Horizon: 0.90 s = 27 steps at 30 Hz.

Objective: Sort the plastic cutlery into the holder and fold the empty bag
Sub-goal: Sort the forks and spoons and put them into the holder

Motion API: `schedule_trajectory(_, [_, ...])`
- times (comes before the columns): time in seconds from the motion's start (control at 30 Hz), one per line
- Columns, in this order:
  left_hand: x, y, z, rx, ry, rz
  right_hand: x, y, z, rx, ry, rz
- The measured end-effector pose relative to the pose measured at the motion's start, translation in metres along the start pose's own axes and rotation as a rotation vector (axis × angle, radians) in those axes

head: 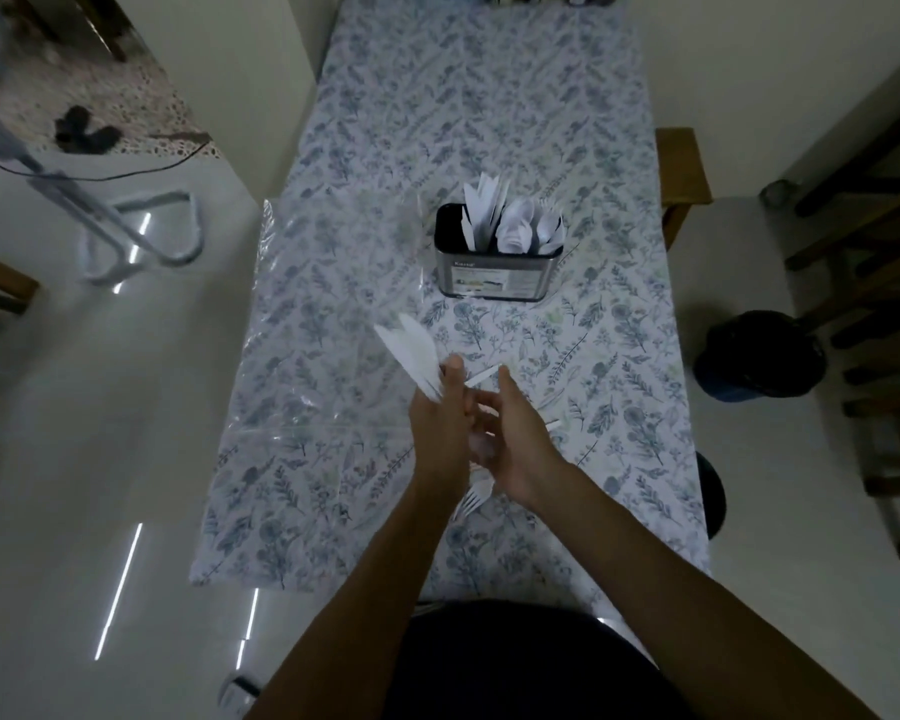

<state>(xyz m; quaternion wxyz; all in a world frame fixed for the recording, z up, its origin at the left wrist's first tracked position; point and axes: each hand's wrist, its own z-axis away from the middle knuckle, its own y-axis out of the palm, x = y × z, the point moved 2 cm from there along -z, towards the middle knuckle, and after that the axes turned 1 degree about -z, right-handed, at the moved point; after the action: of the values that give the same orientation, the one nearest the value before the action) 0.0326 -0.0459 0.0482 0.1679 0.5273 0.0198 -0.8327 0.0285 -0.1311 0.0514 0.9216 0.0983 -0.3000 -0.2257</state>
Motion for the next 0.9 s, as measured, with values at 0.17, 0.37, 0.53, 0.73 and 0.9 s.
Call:
schedule_trajectory(0.17, [0.009,-0.021,-0.006,0.247,0.155,-0.617,0.054,-0.01,0.013,-0.094,-0.829,0.748])
schedule_trajectory(0.37, [0.022,-0.031,-0.011,0.457,0.21,-1.083,0.086,0.007,0.018,0.155,-0.763,1.068])
schedule_trajectory(0.53, [0.022,-0.03,-0.011,0.485,0.23,-1.055,0.048,0.0,0.009,0.215,-0.777,0.99])
schedule_trajectory(0.73, [0.021,-0.033,-0.008,0.375,0.197,-0.873,0.043,-0.045,0.007,0.084,-0.531,0.882])
schedule_trajectory(0.9, [-0.016,0.009,-0.016,0.466,0.469,-0.754,0.075,-0.019,0.024,0.217,-0.651,0.931])
